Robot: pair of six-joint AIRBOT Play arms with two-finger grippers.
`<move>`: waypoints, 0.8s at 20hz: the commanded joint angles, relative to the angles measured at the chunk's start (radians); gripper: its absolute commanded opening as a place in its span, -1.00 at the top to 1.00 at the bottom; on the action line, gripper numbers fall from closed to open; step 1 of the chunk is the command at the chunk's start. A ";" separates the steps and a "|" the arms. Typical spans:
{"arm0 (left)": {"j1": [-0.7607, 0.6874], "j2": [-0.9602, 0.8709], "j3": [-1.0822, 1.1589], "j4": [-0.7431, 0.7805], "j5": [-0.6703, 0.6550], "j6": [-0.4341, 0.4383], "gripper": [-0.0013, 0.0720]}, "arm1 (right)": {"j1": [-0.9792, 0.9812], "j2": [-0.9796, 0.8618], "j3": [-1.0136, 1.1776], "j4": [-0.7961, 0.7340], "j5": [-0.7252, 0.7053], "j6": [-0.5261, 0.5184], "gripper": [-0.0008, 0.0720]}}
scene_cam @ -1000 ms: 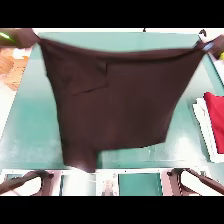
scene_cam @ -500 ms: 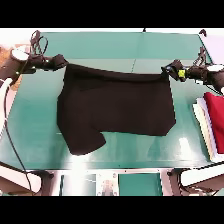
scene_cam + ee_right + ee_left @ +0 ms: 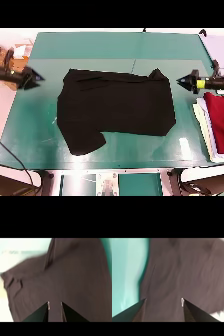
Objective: Fold the shirts.
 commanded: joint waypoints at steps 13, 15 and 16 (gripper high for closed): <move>0.044 0.152 -0.834 -0.099 0.242 0.174 -0.23 | -0.228 0.736 -0.888 -0.038 -0.109 -0.122 -0.05; 0.010 0.152 -0.833 -0.153 0.274 0.207 -0.13 | -0.228 0.734 -0.908 -0.037 -0.134 -0.121 -0.14; -0.002 0.152 -0.830 -0.190 0.282 0.233 0.57 | -0.228 0.734 -0.915 -0.037 -0.137 -0.119 -0.15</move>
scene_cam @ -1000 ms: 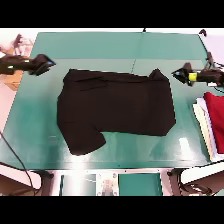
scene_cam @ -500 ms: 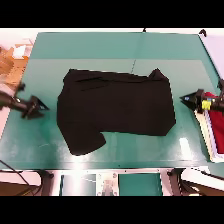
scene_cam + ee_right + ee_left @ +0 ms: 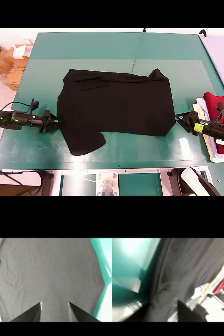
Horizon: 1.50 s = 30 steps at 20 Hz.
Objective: Fold the shirts.
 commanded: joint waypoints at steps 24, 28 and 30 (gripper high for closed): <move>-0.031 0.690 0.277 -0.254 0.054 0.055 0.90 | 0.227 0.065 0.620 0.010 0.043 0.225 0.95; -0.030 0.915 0.713 -0.238 0.127 0.015 0.90 | 0.193 0.081 1.116 -0.001 0.039 0.259 0.95; -0.030 0.932 0.951 -0.172 0.134 -0.037 0.90 | 0.145 0.081 1.306 -0.033 0.035 0.269 0.95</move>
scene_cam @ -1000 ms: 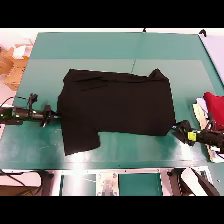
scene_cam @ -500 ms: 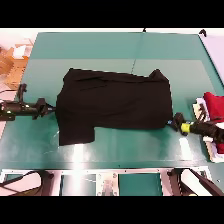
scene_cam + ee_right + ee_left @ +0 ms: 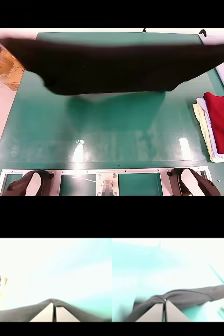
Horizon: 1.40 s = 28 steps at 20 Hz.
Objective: Fold the shirts.
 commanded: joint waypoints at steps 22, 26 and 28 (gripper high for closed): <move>-0.149 -0.815 -0.116 -0.161 0.175 0.270 0.90 | 0.249 -0.710 -0.148 -0.022 -0.388 -0.074 0.95; -0.218 -1.010 0.081 -0.079 0.263 0.166 0.90 | 0.253 -0.937 0.029 0.060 -0.342 -0.073 0.95; -0.219 -1.035 0.137 0.013 0.262 0.091 0.90 | 0.253 -0.984 0.113 0.060 -0.298 -0.069 0.95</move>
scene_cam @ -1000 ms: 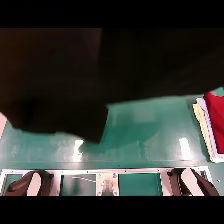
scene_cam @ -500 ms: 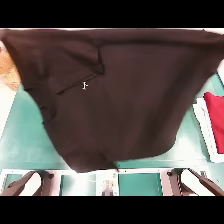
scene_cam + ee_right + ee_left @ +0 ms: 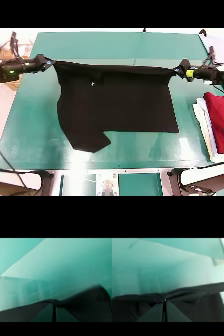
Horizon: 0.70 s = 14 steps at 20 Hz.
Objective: Fold the shirts.
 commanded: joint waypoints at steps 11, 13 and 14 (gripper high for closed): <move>-0.026 -0.100 0.107 0.462 -0.411 -0.301 0.90 | -0.097 -0.121 0.190 -0.196 0.565 0.107 0.95; -0.026 -0.100 0.107 0.467 -0.436 -0.317 0.90 | -0.093 -0.121 0.188 -0.251 0.580 0.118 0.95; -0.026 -0.100 0.107 0.467 -0.434 -0.320 0.90 | -0.090 -0.122 0.187 -0.264 0.579 0.117 0.95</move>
